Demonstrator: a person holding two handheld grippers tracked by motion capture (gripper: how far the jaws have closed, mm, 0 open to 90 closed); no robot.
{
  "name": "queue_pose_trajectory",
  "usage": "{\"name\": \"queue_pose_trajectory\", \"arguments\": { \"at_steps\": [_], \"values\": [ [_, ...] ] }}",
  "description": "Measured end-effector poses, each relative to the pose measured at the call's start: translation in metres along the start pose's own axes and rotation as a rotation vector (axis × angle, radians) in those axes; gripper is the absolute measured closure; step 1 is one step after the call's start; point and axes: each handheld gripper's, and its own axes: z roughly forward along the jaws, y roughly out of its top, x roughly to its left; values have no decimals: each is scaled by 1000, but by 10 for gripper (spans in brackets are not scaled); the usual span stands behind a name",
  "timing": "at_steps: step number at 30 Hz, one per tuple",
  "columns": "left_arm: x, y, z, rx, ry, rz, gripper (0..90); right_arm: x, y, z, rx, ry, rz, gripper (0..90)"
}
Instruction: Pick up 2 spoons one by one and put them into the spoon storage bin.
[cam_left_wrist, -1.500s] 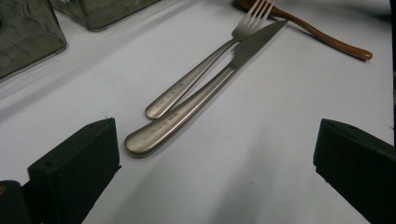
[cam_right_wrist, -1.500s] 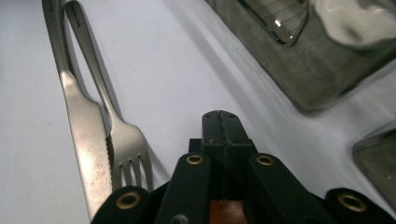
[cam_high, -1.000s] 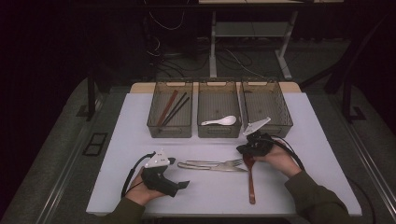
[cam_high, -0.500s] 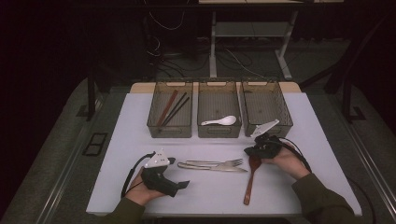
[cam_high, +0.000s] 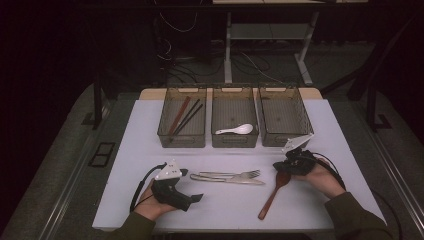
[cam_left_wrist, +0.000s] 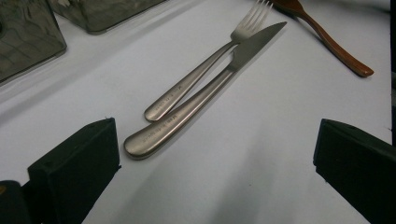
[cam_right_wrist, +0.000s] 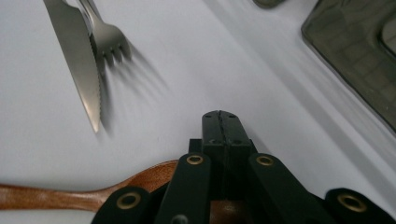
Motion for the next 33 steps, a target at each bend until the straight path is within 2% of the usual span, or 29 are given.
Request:
{"name": "queue_pose_trajectory", "arguments": {
  "at_steps": [12,23,27,29,33],
  "values": [
    [-1,0,0,-1,-1,0,0,0,-21,-16,1,-2,24,897],
    [-1,0,0,-3,-2,-2,0,7,-37,-27,16,-3,20,897],
    [-1,1,1,-1,-3,2,0,7,-40,-30,3,0,26,896],
    [-1,1,1,0,-3,3,0,6,-40,-34,-28,5,33,845],
    [-1,1,1,-2,-3,2,0,4,-40,-45,-108,18,53,680]
  ]
}}
